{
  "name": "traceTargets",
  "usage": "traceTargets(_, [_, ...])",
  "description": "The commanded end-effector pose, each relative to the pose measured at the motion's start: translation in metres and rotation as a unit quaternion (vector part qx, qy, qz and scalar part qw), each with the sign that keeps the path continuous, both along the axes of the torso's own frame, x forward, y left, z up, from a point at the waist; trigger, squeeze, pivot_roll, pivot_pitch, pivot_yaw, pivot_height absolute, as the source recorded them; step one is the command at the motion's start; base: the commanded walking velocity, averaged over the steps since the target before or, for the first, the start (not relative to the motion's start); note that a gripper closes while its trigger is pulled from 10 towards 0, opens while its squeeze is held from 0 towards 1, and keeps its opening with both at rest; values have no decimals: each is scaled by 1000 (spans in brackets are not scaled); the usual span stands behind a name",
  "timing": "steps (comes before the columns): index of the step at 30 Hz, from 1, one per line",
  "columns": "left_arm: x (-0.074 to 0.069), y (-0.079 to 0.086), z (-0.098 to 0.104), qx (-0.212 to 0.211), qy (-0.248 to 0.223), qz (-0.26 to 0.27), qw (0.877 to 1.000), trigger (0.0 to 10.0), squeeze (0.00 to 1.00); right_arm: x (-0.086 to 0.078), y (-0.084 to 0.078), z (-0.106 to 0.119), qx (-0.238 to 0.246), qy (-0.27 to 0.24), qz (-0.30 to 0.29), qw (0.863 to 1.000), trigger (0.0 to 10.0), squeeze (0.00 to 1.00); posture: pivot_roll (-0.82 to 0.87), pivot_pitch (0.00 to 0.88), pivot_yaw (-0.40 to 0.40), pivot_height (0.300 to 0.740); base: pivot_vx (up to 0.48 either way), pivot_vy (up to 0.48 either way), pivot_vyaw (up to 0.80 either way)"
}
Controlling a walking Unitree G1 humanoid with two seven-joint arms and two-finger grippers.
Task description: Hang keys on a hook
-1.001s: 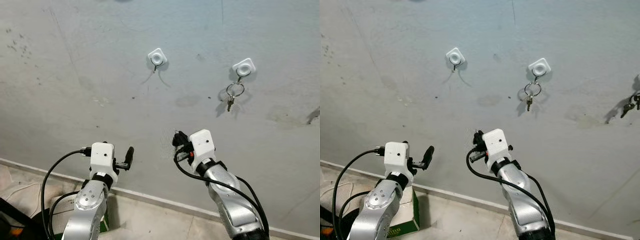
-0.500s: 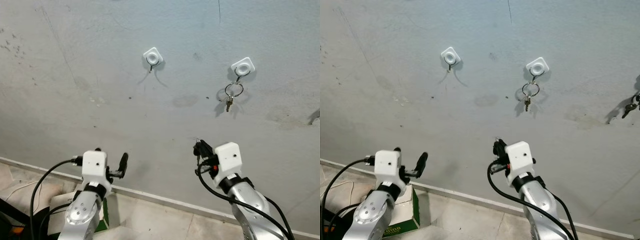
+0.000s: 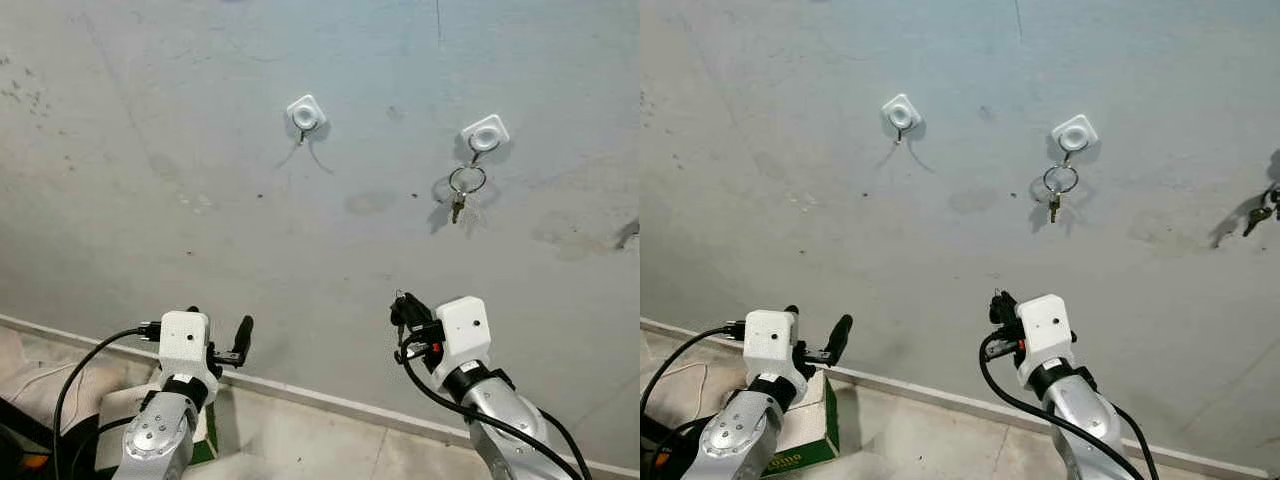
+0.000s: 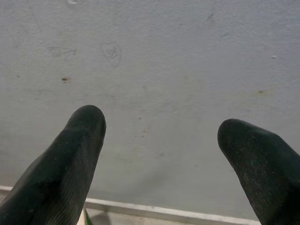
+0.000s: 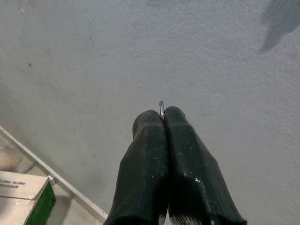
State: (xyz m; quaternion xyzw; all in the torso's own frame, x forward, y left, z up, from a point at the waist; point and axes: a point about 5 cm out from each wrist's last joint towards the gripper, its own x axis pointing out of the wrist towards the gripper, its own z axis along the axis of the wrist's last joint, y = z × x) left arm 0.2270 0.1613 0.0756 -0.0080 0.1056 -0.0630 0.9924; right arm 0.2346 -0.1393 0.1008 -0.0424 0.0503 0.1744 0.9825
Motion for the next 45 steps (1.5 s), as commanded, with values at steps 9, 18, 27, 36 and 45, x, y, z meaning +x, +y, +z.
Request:
traceTargets(9, [3,1,5,2,0,-5,1000,10000,0,0,4,5,5,-5,3,1000,10000,0,21,0,55,740,0,462,0])
traceTargets(18, [5,-1,5,4,3,-11,1000,10000,0,0,3,4,4,-3,-3,1000,10000,0,18,0,60,740,0,480,0])
traceTargets(27, [7,0,8,11,-10,-12,1000,10000,0,1,4,5,4,-4,-2,1000,10000,0,18,0,56,740,0,37,0])
traceTargets(36, [14,-5,13,-1,-24,-30,999,10000,0,4,6,5,8,1,0,1000,10000,0,19,0,55,740,0,0,-544])
traceTargets(45, [15,-7,13,-6,-25,-34,999,10000,0,6,9,6,6,-6,8,1000,10000,0,15,0,55,740,0,0,-356])
